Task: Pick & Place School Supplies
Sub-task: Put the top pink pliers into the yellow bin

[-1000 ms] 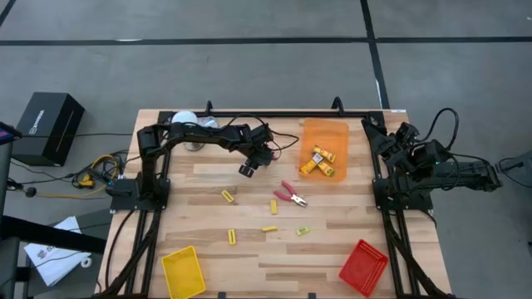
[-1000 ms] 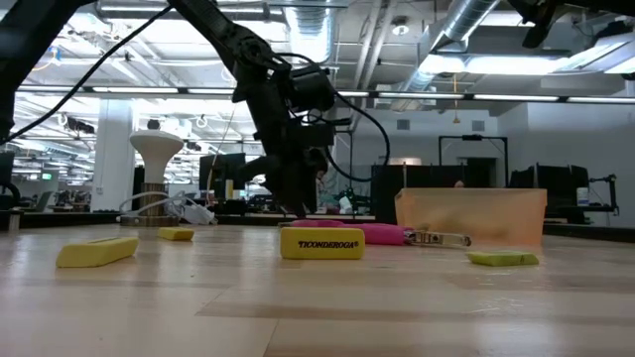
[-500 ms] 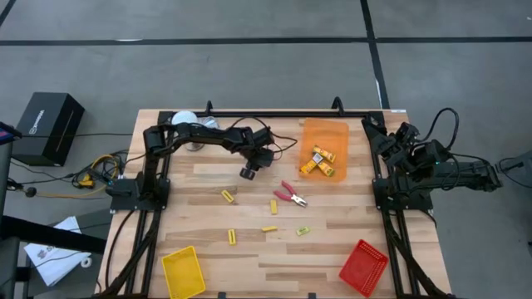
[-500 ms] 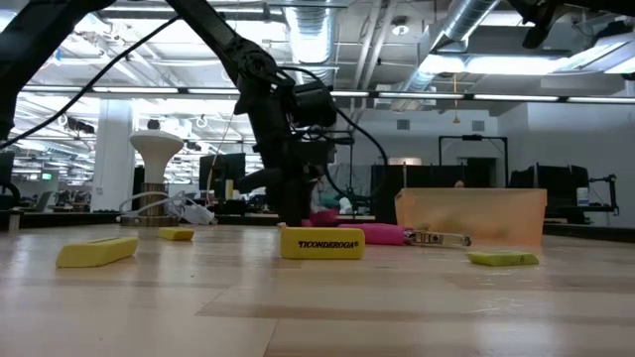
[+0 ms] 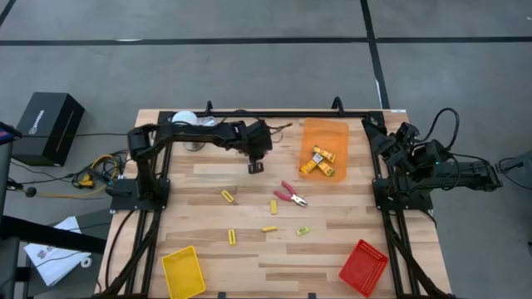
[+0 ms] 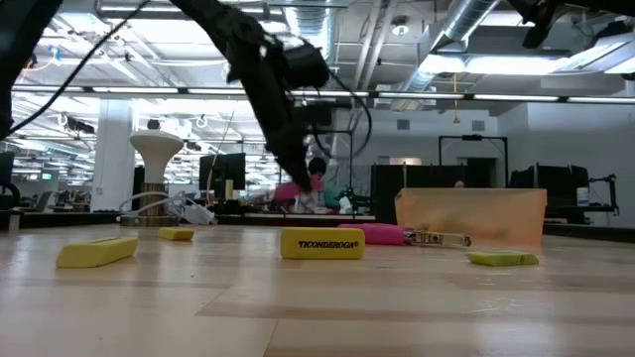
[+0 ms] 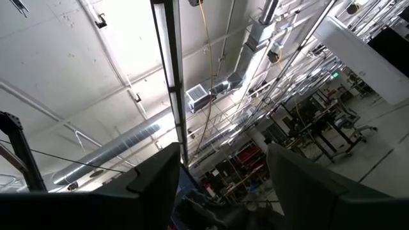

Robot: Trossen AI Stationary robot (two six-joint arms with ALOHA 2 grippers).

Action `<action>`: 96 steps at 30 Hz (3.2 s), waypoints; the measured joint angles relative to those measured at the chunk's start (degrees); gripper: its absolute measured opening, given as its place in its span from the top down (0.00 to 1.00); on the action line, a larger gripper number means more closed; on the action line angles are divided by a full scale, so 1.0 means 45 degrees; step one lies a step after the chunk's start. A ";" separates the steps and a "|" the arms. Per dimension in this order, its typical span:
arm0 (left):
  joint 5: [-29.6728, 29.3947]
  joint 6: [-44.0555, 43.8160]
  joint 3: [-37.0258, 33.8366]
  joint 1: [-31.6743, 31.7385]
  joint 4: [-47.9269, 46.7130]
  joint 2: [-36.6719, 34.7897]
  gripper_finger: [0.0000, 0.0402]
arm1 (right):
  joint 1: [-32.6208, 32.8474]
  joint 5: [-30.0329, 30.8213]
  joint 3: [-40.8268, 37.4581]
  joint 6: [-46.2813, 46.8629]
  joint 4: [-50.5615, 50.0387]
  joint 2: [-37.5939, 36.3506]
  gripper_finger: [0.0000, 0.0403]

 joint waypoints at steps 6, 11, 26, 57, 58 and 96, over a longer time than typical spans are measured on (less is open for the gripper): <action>-0.1360 -0.5610 -0.0197 -0.0280 -0.0044 -0.2295 0.93 | -0.0005 -0.0006 -0.0002 -0.0082 -0.0040 -0.0003 0.44; -0.2674 -0.9488 -0.1143 -0.1071 -0.1042 -0.3992 0.93 | -0.0010 -0.0124 -0.0001 -0.0077 -0.0163 -0.0002 0.44; -0.0278 -1.1155 -0.4002 -0.6809 -0.4267 -0.7318 0.93 | 0.0034 -0.1172 0.0001 0.1486 -0.0520 -0.0010 0.44; 0.3200 -0.9554 -0.4002 -1.7104 -0.4176 -0.6361 0.93 | 0.0024 -0.1010 0.0002 0.3071 0.0789 0.2286 0.44; 0.3516 -0.9181 -0.4002 -1.7220 -0.4113 -0.6021 0.93 | 0.0024 -0.1010 0.0002 0.3073 0.0818 0.2346 0.44; 0.4231 -0.3016 -0.2905 -1.5858 -0.1631 -0.3546 0.93 | 0.0029 -0.1030 0.0002 0.3407 0.0763 0.3011 0.44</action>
